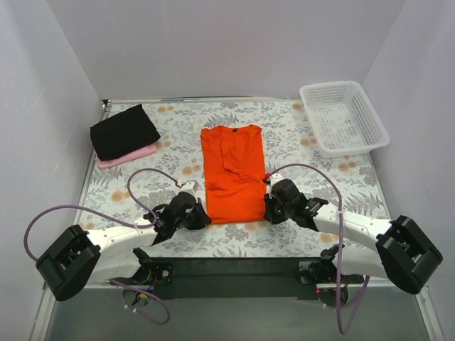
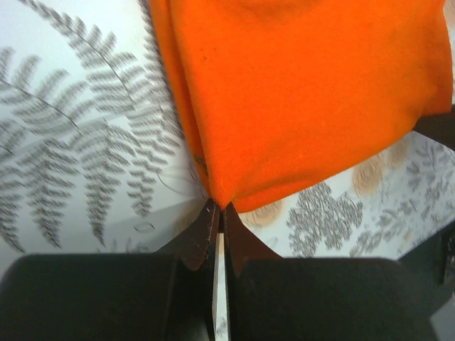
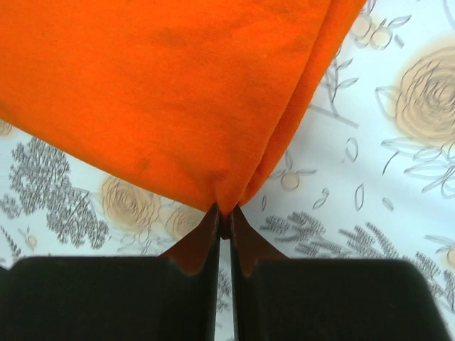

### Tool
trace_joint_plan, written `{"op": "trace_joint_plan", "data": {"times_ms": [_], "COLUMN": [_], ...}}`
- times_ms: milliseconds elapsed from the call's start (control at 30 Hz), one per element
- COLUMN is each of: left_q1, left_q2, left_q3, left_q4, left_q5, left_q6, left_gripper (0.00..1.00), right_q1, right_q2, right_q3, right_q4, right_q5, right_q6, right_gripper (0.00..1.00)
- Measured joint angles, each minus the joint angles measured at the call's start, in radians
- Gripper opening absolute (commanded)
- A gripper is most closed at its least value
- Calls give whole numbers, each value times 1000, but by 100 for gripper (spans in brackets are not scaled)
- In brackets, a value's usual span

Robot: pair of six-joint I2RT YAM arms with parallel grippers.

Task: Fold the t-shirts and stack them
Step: Fold the tshirt

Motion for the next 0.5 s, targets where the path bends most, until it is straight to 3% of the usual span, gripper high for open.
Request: {"op": "trace_joint_plan", "data": {"times_ms": [267,500], "left_q1": [-185,-203], "left_q2": [-112,-126], "left_q3": [11,153], "left_q4": [-163,-252], "left_q5": [-92,-176], "left_q6": [-100,-93], "left_gripper": [0,0], "right_q1": [130,135], "right_q2": [-140,-152], "right_q3": [0,131], "right_q4": [-142,-225], "right_q5": [67,150], "right_q6": [70,53], "right_gripper": [1,1]}}
